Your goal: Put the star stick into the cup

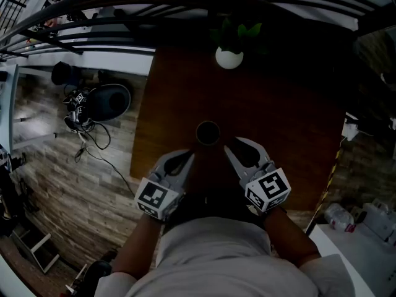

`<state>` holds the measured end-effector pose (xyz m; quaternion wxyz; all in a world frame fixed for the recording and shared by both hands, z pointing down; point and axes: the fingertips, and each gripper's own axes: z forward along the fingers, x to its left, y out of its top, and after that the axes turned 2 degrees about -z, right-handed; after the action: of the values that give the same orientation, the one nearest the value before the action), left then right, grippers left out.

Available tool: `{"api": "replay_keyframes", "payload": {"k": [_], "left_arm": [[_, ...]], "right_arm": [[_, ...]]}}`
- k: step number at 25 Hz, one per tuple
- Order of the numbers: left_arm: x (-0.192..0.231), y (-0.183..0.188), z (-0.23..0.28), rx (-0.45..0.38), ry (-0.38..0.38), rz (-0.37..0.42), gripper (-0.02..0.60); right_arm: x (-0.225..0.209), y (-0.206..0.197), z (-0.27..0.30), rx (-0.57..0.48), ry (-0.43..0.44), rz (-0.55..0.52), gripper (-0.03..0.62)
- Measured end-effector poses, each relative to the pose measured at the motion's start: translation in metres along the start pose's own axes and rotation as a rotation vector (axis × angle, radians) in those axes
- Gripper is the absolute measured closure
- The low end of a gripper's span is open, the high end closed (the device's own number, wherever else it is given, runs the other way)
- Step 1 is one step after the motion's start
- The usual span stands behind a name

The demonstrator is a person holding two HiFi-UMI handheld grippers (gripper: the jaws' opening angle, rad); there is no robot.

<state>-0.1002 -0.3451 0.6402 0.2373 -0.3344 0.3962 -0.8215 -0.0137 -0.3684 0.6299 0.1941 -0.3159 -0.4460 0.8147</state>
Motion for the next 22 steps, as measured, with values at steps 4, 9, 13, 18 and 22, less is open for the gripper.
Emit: {"api": "replay_keyframes", "payload": {"k": [4, 9, 13, 18, 22], "left_arm": [[-0.004, 0.003, 0.0, -0.004, -0.002, 0.004, 0.58], [-0.005, 0.005, -0.003, -0.006, 0.0, 0.007, 0.58], [-0.005, 0.004, -0.005, -0.006, 0.004, 0.009, 0.58], [-0.009, 0.005, -0.007, -0.007, 0.004, 0.006, 0.58], [-0.006, 0.002, -0.008, -0.007, 0.009, 0.0, 0.58]], "right_arm": [[0.001, 0.005, -0.003, -0.003, 0.004, 0.002, 0.488], [0.006, 0.008, -0.004, -0.006, 0.013, 0.006, 0.467], [0.008, 0.01, -0.003, -0.009, 0.023, 0.001, 0.453], [0.01, 0.011, -0.003, -0.011, 0.037, 0.02, 0.424], [0.012, 0.008, 0.002, -0.002, 0.05, 0.027, 0.409]]}}
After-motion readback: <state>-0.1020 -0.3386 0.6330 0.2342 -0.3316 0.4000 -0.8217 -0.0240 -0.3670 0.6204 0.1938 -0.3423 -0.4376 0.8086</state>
